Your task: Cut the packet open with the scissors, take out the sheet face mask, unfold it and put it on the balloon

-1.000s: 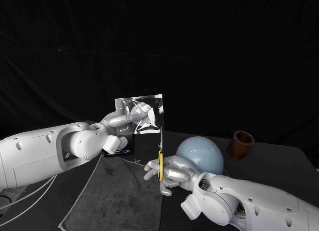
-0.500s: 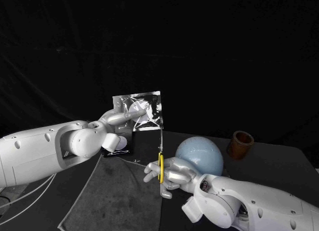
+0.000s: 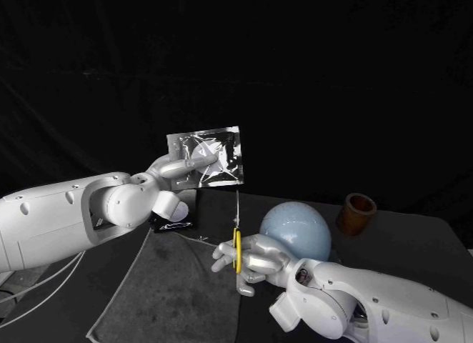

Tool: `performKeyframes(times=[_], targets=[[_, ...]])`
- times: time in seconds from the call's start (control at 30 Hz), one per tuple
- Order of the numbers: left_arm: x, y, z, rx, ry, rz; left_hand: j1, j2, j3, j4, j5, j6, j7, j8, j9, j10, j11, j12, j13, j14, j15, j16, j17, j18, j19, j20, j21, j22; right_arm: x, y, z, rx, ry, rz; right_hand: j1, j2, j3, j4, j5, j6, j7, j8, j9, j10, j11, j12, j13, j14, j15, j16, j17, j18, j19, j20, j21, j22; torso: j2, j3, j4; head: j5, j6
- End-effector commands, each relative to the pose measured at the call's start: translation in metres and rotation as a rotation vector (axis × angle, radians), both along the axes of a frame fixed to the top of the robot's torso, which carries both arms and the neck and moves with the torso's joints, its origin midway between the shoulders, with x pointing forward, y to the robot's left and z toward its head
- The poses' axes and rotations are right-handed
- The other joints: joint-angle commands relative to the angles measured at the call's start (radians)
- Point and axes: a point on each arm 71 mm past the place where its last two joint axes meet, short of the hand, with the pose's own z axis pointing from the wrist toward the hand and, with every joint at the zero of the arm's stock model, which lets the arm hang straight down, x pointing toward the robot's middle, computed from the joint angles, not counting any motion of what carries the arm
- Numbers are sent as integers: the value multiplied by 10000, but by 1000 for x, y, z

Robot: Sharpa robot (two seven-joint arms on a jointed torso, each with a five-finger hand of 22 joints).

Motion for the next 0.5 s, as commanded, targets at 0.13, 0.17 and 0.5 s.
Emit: performKeyframes(times=[0.13,0.17,0.5], targets=[[0,-5,3,-17,-153,-136,-8,104,2,-55,58,23,75,42,33,93,-2,-32,-5,49,-33,-55,14,206,25,-1,44,-11,-3,3,1,96,-45,295,6,-97,-205,41,-35,-46,35,-74,-12,-96,-4,-72,-23,-48,9,-11,15,111,-46,35,-49,985,2,8,-1,26,-18],[0,-5,3,-12,-147,-146,-8,104,2,-55,58,23,75,42,33,93,-2,-32,-5,49,-33,-55,14,206,25,-1,44,-11,-3,3,1,101,-53,300,4,-98,-201,45,-35,-54,37,-81,-15,-111,-1,-79,-36,-58,12,-17,-5,114,-56,38,-64,981,2,10,-2,27,-19],[-1,-5,3,-2,-120,-197,-18,105,17,-75,57,22,81,45,38,93,0,-31,-5,48,-32,-58,17,206,24,-2,46,-11,-5,2,3,195,-176,327,-138,-602,332,144,-29,-1223,-75,-673,-173,-708,108,-271,-629,-315,107,-69,-417,165,-303,151,-293,897,-3,-1,-3,8,-22]])
